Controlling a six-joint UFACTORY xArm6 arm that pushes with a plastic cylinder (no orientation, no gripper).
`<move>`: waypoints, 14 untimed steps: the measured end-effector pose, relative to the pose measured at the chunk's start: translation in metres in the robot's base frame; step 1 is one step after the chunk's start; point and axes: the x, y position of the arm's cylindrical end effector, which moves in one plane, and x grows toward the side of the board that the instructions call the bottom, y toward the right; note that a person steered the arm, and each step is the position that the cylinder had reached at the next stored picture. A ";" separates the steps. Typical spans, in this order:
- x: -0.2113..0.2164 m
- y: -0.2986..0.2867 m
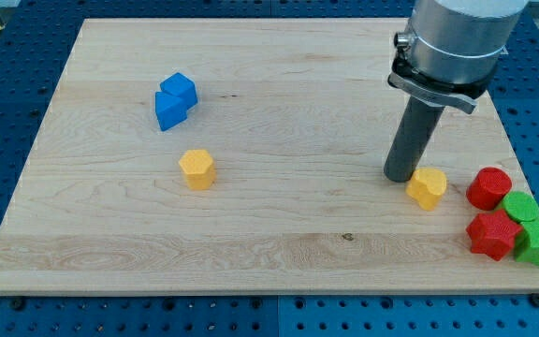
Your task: Keep the yellow heart closer to the red blocks
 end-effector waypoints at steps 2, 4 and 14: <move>0.009 0.003; 0.025 0.022; 0.052 0.023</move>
